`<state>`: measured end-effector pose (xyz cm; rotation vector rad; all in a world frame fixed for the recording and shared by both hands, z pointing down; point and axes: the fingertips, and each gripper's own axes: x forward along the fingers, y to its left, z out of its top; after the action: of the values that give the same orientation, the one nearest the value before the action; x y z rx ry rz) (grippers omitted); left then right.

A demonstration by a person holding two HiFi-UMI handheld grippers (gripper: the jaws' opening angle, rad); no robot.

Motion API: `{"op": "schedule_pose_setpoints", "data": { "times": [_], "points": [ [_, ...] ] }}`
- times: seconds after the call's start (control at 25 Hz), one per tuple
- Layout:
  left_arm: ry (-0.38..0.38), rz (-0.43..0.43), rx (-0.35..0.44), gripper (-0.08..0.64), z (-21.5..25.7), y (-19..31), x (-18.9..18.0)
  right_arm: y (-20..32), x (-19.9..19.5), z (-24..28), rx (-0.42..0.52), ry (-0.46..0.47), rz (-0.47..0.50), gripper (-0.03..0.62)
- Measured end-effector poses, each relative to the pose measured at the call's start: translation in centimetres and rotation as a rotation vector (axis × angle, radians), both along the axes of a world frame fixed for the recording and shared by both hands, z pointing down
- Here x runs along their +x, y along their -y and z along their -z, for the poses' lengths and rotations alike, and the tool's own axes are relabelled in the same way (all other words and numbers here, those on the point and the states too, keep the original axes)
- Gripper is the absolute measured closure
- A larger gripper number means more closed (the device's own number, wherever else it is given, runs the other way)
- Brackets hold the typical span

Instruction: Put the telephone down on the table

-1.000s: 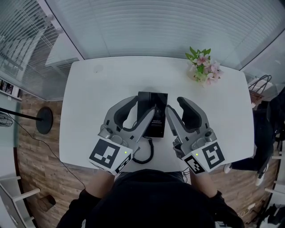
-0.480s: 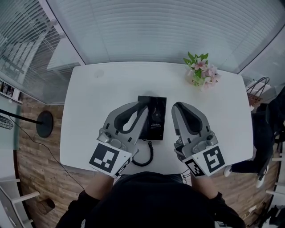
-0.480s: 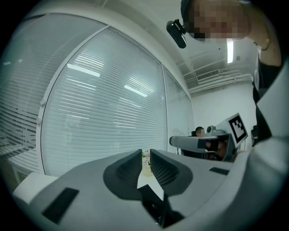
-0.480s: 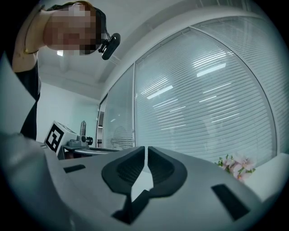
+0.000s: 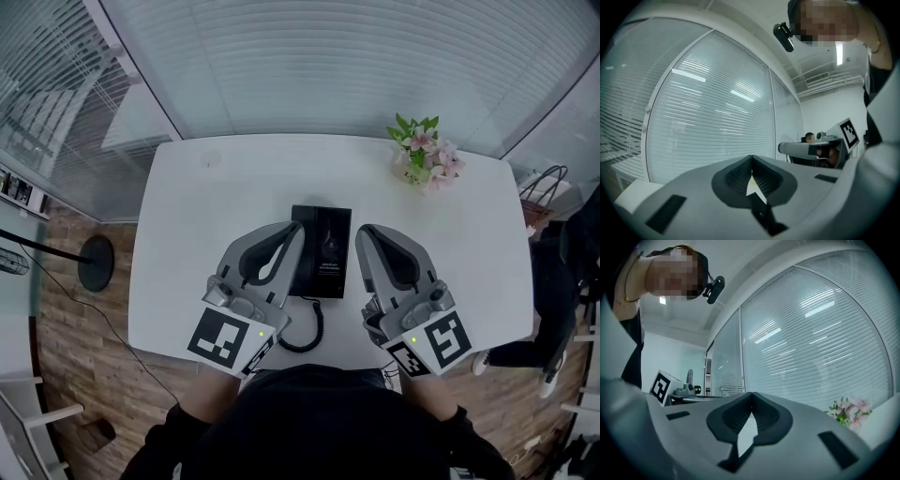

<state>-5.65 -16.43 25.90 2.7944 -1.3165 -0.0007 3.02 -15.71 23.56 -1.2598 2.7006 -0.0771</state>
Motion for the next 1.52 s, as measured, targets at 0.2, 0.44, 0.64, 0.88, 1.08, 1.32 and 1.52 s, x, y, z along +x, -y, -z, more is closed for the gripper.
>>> {"op": "schedule_pose_setpoints", "data": {
  "times": [0.2,0.44,0.64,0.88,1.08,1.32,1.52],
  "points": [
    [-0.004,0.013,0.006,0.546,0.20,-0.03,-0.26,-0.07,-0.10,0.05,0.003,-0.004,-0.004,0.586],
    [0.000,0.000,0.013,0.546,0.20,-0.37,0.15,-0.28,-0.16,-0.26,0.006,-0.021,-0.013,0.588],
    [0.002,-0.009,0.016,0.546,0.28,-0.50,0.32,-0.38,-0.26,-0.02,0.019,-0.028,-0.017,0.588],
    [0.005,-0.017,0.028,0.546,0.47,-0.58,0.41,-0.47,-0.36,0.03,0.027,-0.036,-0.022,0.588],
    [0.006,-0.020,0.034,0.546,0.53,-0.64,0.51,-0.60,-0.51,0.67,0.039,-0.016,-0.020,0.588],
    [0.008,-0.015,0.038,0.546,0.69,-0.66,0.39,-0.67,-0.35,0.42,0.040,-0.038,-0.028,0.588],
    [0.005,-0.011,0.038,0.546,0.63,-0.65,0.30,-0.68,-0.41,0.35,0.044,-0.040,-0.029,0.588]
  ]
}}
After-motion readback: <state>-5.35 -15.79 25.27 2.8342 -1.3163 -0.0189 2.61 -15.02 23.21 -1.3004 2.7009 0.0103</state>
